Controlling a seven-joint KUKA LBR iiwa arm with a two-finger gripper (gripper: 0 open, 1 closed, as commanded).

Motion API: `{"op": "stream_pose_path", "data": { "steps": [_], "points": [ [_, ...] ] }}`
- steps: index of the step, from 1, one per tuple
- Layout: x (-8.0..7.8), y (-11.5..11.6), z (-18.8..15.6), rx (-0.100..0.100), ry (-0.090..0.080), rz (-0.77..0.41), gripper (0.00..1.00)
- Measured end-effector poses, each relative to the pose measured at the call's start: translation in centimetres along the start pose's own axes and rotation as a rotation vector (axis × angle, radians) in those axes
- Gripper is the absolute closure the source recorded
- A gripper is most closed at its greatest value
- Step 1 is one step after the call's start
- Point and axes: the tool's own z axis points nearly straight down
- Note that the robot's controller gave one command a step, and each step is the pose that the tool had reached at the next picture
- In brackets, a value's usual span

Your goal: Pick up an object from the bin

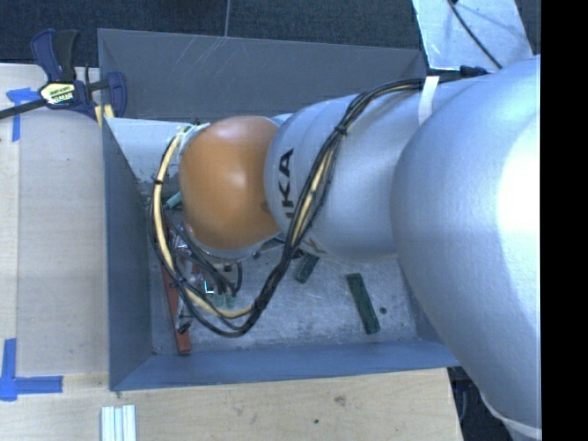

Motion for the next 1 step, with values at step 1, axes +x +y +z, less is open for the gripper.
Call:
{"op": "stream_pose_path", "data": {
  "steps": [1],
  "points": [
    [-1.47,-7.34,7.45,0.003,-0.001,0.067,0.0]
  ]
}}
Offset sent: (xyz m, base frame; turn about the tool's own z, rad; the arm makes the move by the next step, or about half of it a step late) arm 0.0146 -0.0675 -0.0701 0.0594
